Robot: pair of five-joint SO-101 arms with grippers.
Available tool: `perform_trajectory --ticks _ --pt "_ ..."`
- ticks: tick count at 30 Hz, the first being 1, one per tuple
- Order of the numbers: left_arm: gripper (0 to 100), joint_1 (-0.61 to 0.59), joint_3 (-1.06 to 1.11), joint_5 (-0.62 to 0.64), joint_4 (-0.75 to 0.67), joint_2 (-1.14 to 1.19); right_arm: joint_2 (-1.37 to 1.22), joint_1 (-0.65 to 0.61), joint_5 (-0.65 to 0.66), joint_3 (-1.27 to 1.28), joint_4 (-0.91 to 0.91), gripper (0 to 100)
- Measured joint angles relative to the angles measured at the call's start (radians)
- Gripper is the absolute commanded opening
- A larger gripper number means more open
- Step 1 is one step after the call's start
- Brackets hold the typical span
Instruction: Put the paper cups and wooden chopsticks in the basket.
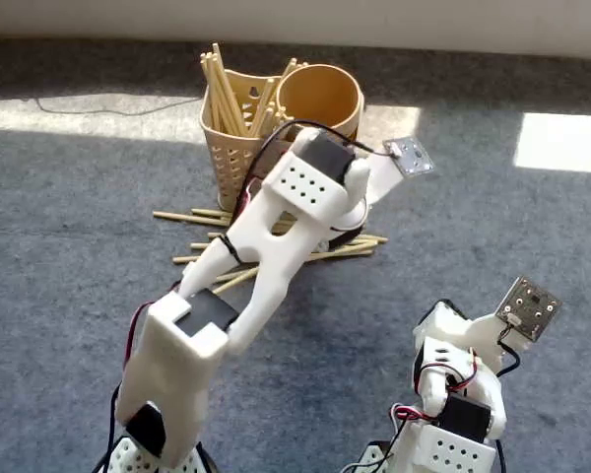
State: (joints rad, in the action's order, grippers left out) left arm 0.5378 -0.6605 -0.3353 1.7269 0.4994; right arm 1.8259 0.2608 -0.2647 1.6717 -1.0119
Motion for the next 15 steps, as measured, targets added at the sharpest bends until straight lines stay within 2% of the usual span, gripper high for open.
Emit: perform_trajectory --ticks 3,7,15 --pt "0 0.000 0.000 0.008 0.000 -0.115 0.000 0.000 0.000 0.000 0.000 0.6" --pt "0 0.000 0.000 0.094 0.005 -0.276 0.000 0.000 0.000 0.000 0.000 0.6" --pt "0 0.000 0.000 0.203 -0.083 -0.571 0.000 0.000 0.000 0.000 0.000 0.6"
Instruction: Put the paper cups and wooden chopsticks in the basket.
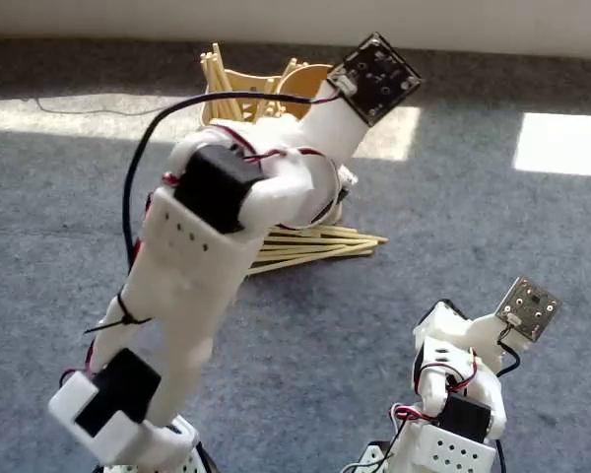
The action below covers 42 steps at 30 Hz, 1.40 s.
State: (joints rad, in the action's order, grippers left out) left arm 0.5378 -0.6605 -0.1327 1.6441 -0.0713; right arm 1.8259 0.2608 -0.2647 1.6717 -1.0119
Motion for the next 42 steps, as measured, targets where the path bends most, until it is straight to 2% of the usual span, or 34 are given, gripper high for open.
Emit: perform_trajectory --ticks 5,11,18,23,32,40,42 --pt "0 -0.020 0.000 0.048 -0.100 -0.133 0.000 0.000 0.000 0.000 0.000 0.6" --pt "0 -0.155 0.000 0.117 -0.285 -0.176 0.000 0.000 0.000 0.000 0.000 0.6" --pt "0 -0.270 0.035 0.123 -0.539 -0.176 0.000 0.000 0.000 0.000 0.000 0.6" --pt "0 -0.278 0.193 0.123 -0.767 -0.176 0.000 0.000 0.000 0.000 0.000 0.6" --pt "0 -0.359 0.594 0.123 -1.185 -0.175 0.000 0.000 0.000 0.000 0.000 0.6" --pt "1 -0.391 0.809 0.124 -1.244 -0.175 0.000 0.000 0.000 0.000 0.000 0.6" --pt "5 -0.390 0.832 0.124 -1.246 -0.173 0.000 0.000 0.000 0.000 0.000 0.6"
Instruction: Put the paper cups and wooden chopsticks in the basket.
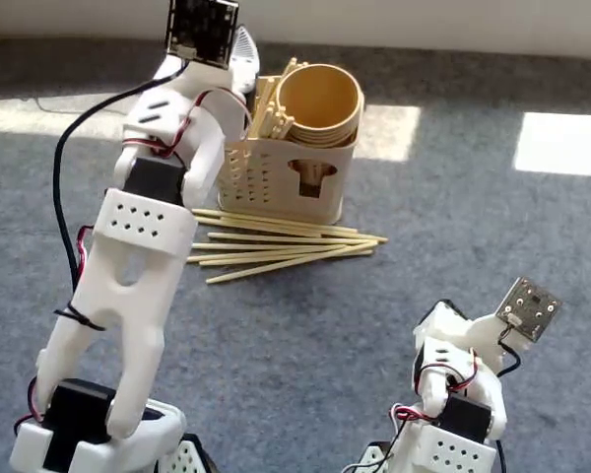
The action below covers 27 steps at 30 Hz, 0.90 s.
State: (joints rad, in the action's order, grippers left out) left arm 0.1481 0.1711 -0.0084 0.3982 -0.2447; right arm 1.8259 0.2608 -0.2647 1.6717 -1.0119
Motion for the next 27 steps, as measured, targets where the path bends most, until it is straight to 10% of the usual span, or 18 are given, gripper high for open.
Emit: perform_trajectory --ticks 6,27 --pt "14 0.000 0.005 0.092 0.044 -0.002 0.000 0.000 0.000 0.000 0.000 0.6" --pt "14 0.152 -0.508 0.101 0.899 -0.002 0.000 0.000 0.000 0.000 0.000 0.6"
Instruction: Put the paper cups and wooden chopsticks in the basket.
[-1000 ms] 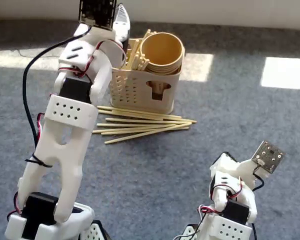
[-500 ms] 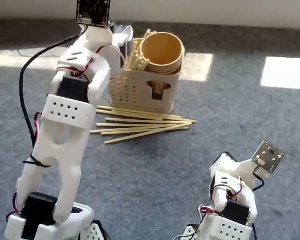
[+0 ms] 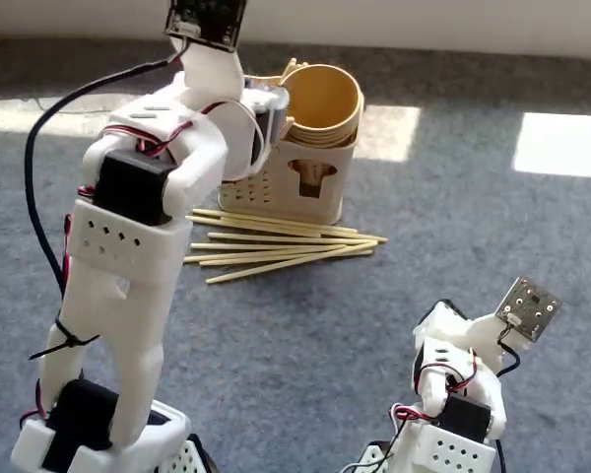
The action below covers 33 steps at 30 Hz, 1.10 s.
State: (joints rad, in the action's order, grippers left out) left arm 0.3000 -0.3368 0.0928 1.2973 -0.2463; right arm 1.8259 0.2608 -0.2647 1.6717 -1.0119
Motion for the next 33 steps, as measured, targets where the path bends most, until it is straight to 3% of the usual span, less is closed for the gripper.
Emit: perform_trajectory --ticks 8,19,28,33 --pt "14 0.147 0.011 -0.172 0.127 -0.002 0.000 0.000 0.000 0.000 0.000 0.6" --pt "14 0.230 0.319 -0.371 0.124 -0.002 0.000 0.000 0.000 0.000 0.000 0.6" --pt "14 0.230 0.582 -0.483 -0.048 0.002 0.000 0.000 0.000 0.000 0.000 0.6" --pt "14 0.230 0.592 -0.502 -0.114 0.132 0.000 0.000 0.000 0.000 0.000 0.6"
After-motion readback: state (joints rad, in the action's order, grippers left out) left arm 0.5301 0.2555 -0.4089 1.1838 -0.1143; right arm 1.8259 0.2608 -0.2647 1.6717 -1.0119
